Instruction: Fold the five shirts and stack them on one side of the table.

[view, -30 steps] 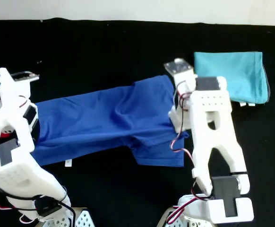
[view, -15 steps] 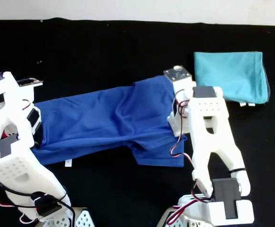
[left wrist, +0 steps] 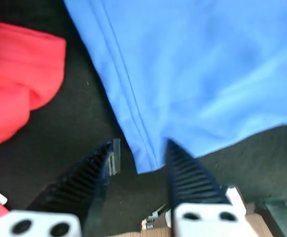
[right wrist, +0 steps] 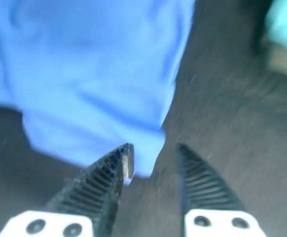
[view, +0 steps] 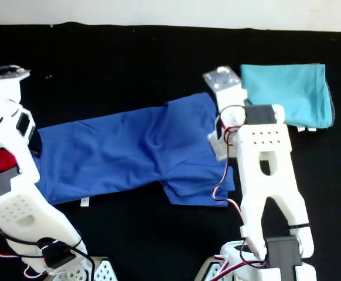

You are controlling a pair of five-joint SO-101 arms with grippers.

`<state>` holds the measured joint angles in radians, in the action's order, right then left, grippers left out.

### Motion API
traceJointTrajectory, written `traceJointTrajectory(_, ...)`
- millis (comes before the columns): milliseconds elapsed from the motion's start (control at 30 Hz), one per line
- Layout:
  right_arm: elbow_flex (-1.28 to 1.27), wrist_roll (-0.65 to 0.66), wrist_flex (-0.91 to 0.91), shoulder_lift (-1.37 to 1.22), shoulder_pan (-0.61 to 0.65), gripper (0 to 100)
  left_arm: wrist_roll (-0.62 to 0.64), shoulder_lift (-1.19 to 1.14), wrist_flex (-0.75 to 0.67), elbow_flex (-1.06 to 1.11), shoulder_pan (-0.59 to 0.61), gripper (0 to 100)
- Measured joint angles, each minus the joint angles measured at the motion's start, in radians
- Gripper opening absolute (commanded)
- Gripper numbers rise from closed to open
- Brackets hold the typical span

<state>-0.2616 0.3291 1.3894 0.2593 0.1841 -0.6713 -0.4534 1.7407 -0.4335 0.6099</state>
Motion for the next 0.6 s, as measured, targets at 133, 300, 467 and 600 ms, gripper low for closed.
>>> traceJointTrajectory(133, 0.080, 0.000, -0.123, -0.123, 0.006, 1.2, 0.103, -0.005, -0.066, -0.008, -0.098, 1)
traceJointTrajectory(300, 0.295, -0.098, -0.249, -0.371, 0.011, 1.2, 0.184, -0.101, -0.198, -0.014, -0.186, 1)
traceJointTrajectory(467, 0.537, -0.167, -0.288, -0.657, 0.048, 1.2, 0.215, -0.255, -0.285, -0.014, -0.181, 1)
traceJointTrajectory(600, 0.713, -0.172, -0.288, -0.847, 0.071, 1.2, 0.216, -0.324, -0.292, -0.077, -0.143, 1)
